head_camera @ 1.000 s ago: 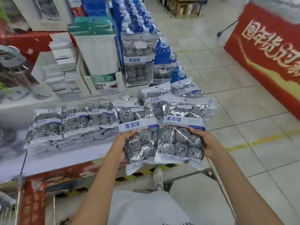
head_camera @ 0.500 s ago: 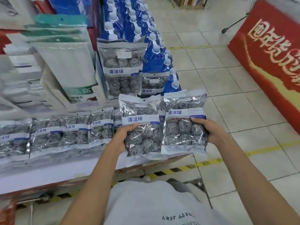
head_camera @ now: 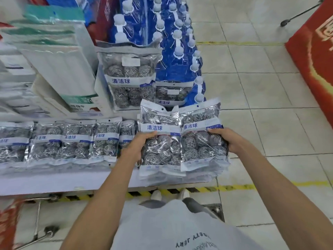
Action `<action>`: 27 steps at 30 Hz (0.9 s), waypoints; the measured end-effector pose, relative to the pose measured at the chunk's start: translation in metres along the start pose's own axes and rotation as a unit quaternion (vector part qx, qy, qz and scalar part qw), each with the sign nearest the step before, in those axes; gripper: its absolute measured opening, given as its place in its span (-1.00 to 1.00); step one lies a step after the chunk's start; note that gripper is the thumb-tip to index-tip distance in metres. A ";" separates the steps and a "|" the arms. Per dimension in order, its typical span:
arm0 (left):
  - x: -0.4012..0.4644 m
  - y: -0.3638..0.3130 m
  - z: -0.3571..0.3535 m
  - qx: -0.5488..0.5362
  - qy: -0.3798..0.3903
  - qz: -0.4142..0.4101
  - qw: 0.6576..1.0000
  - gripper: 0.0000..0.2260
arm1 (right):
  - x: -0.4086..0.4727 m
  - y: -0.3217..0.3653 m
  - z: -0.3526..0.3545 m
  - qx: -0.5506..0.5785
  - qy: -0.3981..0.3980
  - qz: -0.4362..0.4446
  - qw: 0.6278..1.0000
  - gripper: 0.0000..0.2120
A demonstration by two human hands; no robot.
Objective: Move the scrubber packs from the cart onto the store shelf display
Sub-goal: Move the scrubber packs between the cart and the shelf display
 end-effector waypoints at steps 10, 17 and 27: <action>0.016 -0.003 0.013 0.137 -0.197 -0.104 0.965 -0.38 | 0.028 -0.009 0.022 -0.096 -0.115 0.105 0.983 -0.58; 0.021 0.000 0.010 0.134 -0.207 -0.105 0.963 -0.53 | 0.031 0.002 0.020 -0.132 -0.129 0.123 0.975 -0.60; 0.002 0.005 0.017 0.218 -0.222 -0.167 0.936 -0.40 | 0.002 0.013 0.015 -0.374 -0.193 0.246 0.873 -0.50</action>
Point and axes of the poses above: each hand's wrist, its own x-axis towards the middle knuckle, its own z-axis out of the back of the hand, y = z × x, the point moved 6 cm from there along x, towards the middle knuckle, and after that the axes turned 4 degrees about -y, right-handed, at the moved point
